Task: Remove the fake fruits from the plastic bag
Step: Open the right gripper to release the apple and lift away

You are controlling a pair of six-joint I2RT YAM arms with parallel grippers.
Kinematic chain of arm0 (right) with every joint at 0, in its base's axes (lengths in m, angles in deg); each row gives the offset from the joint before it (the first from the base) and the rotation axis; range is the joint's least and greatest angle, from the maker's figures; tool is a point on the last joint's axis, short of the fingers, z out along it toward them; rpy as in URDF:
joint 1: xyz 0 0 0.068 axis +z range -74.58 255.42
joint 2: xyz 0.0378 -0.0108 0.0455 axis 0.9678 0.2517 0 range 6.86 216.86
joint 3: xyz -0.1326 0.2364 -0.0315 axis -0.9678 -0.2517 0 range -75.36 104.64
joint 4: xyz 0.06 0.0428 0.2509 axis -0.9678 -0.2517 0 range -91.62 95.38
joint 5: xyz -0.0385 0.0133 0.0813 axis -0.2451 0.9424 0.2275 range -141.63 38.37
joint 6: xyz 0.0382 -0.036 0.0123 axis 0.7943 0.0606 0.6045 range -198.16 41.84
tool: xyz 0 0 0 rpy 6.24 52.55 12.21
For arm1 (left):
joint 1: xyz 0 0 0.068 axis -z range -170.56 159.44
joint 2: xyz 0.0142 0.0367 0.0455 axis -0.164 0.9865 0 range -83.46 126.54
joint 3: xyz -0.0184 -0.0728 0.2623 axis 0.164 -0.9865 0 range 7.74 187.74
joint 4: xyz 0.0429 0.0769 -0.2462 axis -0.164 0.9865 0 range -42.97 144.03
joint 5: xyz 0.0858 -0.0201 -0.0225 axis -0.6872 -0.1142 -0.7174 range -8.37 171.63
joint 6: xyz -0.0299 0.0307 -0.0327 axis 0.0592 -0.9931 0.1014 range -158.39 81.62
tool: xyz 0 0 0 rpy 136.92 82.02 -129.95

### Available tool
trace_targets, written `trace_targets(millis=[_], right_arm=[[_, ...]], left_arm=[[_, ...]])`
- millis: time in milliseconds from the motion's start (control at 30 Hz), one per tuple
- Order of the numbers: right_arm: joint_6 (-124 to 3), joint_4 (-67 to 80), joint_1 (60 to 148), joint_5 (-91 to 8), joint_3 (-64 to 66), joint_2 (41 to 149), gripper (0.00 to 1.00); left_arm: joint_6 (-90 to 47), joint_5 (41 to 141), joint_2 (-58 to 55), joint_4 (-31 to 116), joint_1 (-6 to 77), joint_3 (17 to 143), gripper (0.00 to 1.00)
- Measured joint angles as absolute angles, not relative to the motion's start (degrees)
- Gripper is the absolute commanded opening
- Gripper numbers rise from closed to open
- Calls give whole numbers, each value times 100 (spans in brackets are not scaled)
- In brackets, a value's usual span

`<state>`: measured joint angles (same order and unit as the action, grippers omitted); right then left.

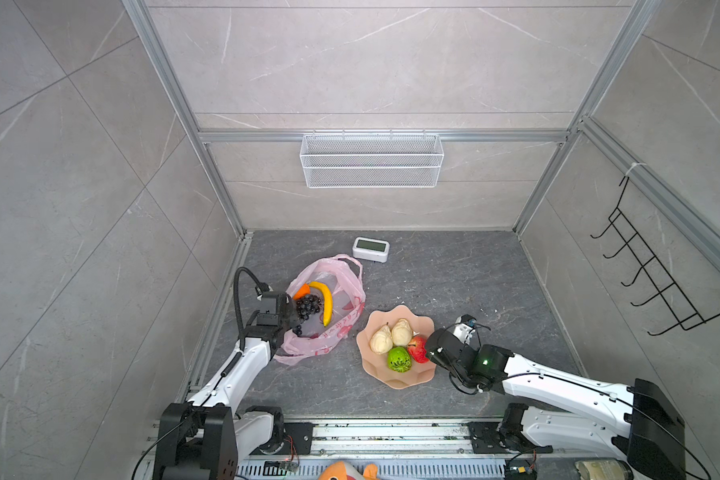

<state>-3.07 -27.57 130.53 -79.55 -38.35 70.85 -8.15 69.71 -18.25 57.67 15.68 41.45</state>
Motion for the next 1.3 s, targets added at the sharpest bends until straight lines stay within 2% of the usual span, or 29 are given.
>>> trace_targets(millis=[200,600,967,1133,1300], right_arm=[[-294,-2910,13053,-8032,-3743,7118,75],[-292,-2445,13049,-7739,-3841,7695,75],[-345,-2690,13049,-7892,-3771,7439,76],[-799,-3072,13049,-8244,-3286,7253,75],[-1824,-2941,13021,-8355,-2556,7330,75]], left_arm=[[-815,6971,-1825,5767,1568,4145,0],[-815,6973,-1825,5767,1568,4145,0],[-815,6973,-1825,5765,1568,4145,0],[-815,6973,-1825,5765,1568,4145,0],[-815,6971,-1842,5745,1568,4143,0]])
